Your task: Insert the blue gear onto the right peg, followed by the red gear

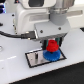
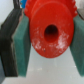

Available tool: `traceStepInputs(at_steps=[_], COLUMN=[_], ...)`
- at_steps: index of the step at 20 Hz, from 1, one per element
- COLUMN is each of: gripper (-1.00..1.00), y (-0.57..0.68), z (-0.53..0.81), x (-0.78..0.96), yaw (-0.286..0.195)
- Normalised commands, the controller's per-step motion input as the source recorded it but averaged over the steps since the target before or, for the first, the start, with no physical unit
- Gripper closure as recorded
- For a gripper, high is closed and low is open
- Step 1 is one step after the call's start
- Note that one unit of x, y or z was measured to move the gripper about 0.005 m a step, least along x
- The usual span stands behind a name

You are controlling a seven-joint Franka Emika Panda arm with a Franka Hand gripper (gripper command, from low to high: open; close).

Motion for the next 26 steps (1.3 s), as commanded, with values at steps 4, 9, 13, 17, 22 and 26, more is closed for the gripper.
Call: traceStepInputs(at_steps=[4,9,13,17,22,26], gripper=[1.00,1.00,1.00,1.00,1.00,1.00], y=[0.00,0.07,0.02,0.00,-0.01,0.00], z=[0.04,0.43,0.38,0.11,-0.05,-0.03], x=[0.22,0.48,0.59,0.57,0.25,0.07], yaw=[0.000,0.000,0.000,0.000,0.000,0.000])
